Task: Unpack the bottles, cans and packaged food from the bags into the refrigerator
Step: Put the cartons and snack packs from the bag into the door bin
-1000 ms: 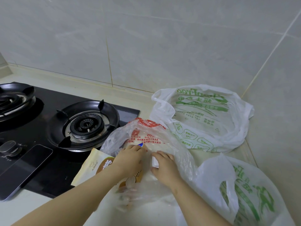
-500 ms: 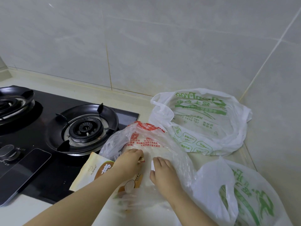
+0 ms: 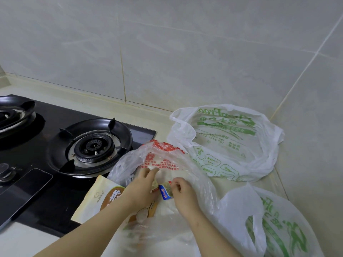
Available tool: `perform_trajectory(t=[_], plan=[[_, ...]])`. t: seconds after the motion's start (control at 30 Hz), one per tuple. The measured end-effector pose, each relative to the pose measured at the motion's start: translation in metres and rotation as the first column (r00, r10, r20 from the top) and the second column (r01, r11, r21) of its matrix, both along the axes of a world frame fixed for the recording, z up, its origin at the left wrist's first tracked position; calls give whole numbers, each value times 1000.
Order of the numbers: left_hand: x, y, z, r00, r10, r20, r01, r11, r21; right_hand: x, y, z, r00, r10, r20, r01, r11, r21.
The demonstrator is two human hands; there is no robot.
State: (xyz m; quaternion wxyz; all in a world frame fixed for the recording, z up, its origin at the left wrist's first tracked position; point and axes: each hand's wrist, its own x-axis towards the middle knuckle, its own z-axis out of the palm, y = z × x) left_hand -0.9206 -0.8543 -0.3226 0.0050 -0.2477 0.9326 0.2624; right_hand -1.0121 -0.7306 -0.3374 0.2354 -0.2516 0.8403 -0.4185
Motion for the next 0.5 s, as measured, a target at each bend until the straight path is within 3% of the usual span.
perform_trajectory(t=[0.1,0.27,0.4,0.5], plan=[[1,-4,3,998,63,19,-62,998,-26,0,0,3,997,80,12,-81,995,53],[2,-9,4,995,58,76,-55,998,-41,-2,-2,5,964,232,-131,-209,963,171],[5,-11,4,997,51,61,-51,999,-2,-3,0,6,995,99,-25,-96,989,109],[5,-9,3,997,67,40,-68,998,19,-4,5,5,987,37,158,-40,999,19]])
